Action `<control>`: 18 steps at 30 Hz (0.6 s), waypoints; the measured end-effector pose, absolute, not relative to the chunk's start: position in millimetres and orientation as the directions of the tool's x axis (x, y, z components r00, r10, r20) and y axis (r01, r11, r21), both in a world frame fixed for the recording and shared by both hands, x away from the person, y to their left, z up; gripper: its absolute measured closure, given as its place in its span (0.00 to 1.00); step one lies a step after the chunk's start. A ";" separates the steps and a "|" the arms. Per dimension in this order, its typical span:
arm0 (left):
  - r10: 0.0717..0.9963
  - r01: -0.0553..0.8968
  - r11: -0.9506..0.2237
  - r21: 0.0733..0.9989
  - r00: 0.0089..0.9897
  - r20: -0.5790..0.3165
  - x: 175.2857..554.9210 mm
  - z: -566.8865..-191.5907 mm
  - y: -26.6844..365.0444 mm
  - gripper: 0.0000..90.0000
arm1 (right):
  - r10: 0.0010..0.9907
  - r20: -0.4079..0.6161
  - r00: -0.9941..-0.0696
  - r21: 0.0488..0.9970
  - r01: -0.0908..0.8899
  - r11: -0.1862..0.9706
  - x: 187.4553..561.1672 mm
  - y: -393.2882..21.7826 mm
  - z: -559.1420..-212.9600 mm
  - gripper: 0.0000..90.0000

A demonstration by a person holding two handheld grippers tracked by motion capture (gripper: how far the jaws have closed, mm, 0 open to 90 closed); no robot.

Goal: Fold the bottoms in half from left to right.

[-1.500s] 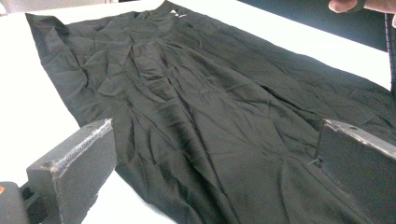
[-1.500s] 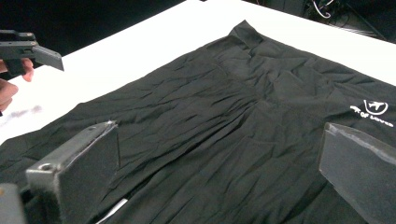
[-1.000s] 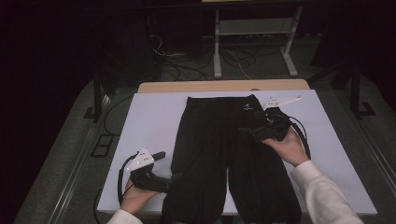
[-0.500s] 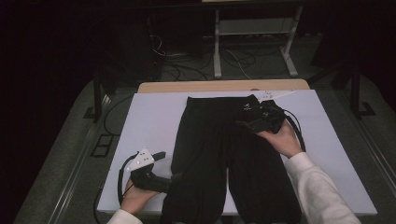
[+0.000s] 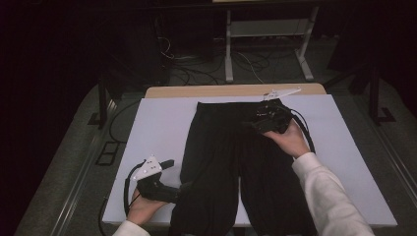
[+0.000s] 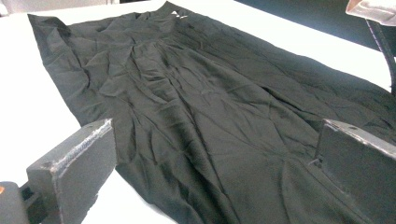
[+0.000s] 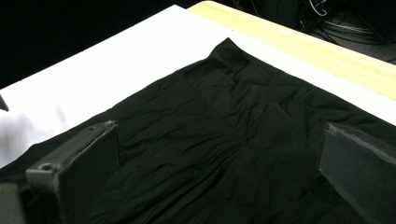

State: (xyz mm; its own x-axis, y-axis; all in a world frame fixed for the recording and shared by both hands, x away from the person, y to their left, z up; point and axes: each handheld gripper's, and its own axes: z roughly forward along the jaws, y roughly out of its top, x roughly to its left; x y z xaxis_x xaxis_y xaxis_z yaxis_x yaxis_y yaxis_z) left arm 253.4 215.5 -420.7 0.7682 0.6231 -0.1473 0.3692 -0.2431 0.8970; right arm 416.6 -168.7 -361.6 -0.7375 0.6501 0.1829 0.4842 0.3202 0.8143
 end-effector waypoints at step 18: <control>0.621 0.368 -0.241 0.898 0.770 -0.149 253.6 -420.6 215.5 0.00 | 0.650 0.171 -0.740 0.804 0.486 0.342 440.5 -142.0 -365.8 0.00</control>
